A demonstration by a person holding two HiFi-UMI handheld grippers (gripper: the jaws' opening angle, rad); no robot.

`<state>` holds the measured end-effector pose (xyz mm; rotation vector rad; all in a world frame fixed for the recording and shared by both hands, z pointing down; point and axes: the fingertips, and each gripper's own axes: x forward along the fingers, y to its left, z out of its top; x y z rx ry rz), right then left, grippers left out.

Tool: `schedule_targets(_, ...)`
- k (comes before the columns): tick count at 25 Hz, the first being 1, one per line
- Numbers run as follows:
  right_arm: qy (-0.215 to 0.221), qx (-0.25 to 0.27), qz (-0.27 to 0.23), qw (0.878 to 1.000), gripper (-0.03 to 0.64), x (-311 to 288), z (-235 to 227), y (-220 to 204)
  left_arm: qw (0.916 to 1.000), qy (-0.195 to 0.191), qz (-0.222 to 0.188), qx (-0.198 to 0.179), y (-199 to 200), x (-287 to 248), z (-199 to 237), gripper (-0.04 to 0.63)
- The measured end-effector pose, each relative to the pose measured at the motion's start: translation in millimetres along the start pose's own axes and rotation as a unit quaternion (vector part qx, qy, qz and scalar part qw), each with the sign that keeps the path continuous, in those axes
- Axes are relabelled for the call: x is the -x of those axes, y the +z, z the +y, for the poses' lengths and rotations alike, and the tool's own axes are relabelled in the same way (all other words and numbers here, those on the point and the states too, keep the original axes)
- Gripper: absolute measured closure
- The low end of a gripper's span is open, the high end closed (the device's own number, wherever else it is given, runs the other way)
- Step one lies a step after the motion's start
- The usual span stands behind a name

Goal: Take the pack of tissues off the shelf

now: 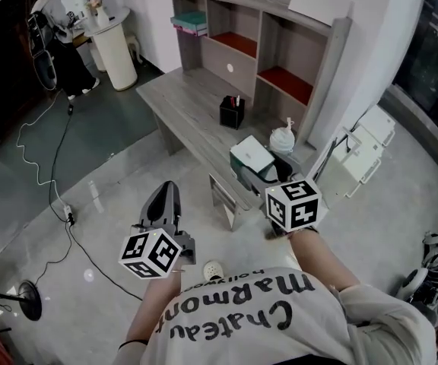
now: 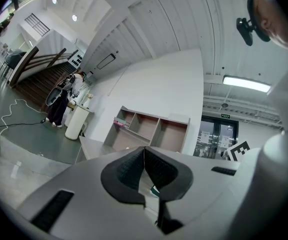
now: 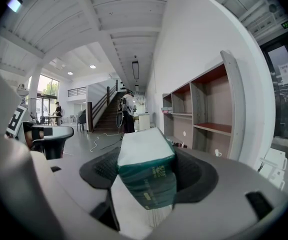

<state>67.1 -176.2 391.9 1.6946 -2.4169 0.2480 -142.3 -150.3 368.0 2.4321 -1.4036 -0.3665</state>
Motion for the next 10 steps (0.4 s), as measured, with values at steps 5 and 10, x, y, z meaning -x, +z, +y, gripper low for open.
schedule_targets(5,-0.003,0.006,0.002,1.000,0.295,20.9,-0.3,-3.2,1.0000,-0.004,-0.002,0.005,-6.5,12.5,-15.0,0.577)
schedule_targets(10,-0.005,0.009,-0.002,1.000,0.295,39.1,2.1,-2.9,0.9999,-0.007,-0.007,0.005,-6.6,24.6,-26.5,0.577)
